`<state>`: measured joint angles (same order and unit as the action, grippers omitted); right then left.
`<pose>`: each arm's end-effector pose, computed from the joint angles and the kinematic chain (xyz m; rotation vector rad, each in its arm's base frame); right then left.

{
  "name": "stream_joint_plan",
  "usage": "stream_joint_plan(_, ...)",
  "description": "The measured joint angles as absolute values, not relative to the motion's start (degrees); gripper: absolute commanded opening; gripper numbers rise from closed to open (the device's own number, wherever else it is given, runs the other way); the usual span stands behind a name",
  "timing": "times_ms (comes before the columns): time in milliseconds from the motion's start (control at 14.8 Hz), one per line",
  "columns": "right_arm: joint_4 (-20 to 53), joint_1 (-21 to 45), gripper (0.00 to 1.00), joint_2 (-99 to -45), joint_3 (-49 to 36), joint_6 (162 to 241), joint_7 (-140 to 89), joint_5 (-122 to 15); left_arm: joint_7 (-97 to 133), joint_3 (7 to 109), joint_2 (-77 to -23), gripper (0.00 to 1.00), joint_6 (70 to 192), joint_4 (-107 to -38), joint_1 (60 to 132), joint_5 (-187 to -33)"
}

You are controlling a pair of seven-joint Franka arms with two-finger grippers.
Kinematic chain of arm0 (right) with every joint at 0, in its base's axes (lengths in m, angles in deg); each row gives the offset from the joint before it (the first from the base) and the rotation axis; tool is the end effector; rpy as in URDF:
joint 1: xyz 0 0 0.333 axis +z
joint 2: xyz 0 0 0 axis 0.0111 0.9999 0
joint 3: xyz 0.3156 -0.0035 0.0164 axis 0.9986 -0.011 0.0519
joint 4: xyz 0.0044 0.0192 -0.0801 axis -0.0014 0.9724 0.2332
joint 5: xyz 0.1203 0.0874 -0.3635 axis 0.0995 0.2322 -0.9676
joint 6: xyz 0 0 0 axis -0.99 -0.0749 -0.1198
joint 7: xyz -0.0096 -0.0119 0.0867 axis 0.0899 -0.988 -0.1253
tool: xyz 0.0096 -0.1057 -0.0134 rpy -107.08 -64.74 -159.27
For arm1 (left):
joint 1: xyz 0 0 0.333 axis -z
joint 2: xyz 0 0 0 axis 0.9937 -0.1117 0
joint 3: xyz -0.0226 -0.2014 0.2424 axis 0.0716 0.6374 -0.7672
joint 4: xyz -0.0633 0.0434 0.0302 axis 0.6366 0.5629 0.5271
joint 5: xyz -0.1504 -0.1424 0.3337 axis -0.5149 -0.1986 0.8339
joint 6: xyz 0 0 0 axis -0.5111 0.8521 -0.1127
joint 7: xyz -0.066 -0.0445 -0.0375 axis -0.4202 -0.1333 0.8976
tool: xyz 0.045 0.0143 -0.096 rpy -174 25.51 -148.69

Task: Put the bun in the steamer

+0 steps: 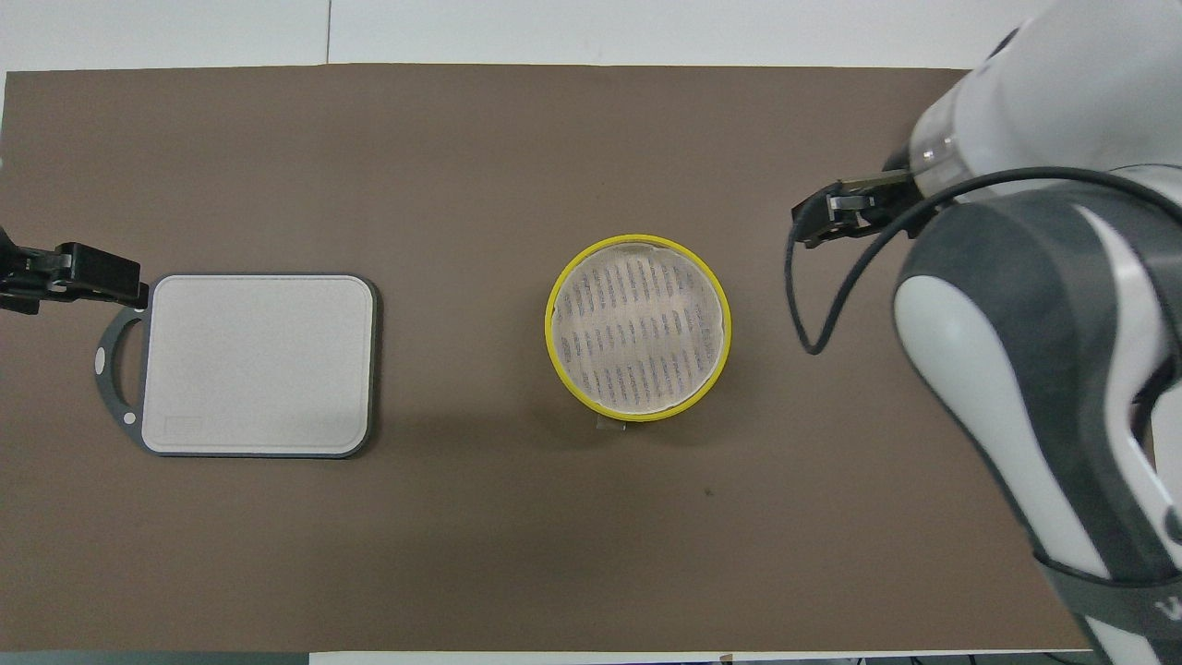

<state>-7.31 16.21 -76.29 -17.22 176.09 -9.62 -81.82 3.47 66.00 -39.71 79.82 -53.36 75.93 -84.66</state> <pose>0.5999 0.1346 0.6005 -3.1057 -0.1127 -0.0198 0.5477 -0.0299 0.6229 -3.1400 0.0568 0.0652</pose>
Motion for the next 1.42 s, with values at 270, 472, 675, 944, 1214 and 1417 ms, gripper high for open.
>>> stream_joint_plan(270,-6.35,6.78,1.00,-78.94,-17.21,170.31,-15.52,-81.83,3.47,66.02,-39.71,1.00,79.82,-53.36,75.93,-84.75)
stream_joint_plan(472,-2.06,0.53,1.00,-81.25,-17.18,170.53,-16.16,-81.84,3.47,66.03,-39.71,1.00,79.82,-53.36,75.93,-84.77)
stream_joint_plan(675,2.54,-1.90,1.00,-82.87,-17.17,173.43,-18.51,-81.84,3.47,66.03,-39.71,1.00,79.85,-53.36,75.93,-84.79)
stream_joint_plan(944,3.08,-3.08,1.00,-83.07,-17.14,175.67,-22.07,-82.06,3.47,66.10,-39.71,1.00,79.88,-53.36,75.93,-84.81)
stream_joint_plan(1214,3.08,-3.53,1.00,-83.26,-17.09,175.76,-22.45,-82.11,3.47,66.11,-39.71,1.00,79.90,-53.36,75.93,-84.81)
stream_joint_plan(1417,3.08,-3.50,1.00,-83.27,-17.02,175.83,-22.46,-83.93,3.47,66.12,-39.71,1.00,79.91,-53.35,75.93,-84.81)
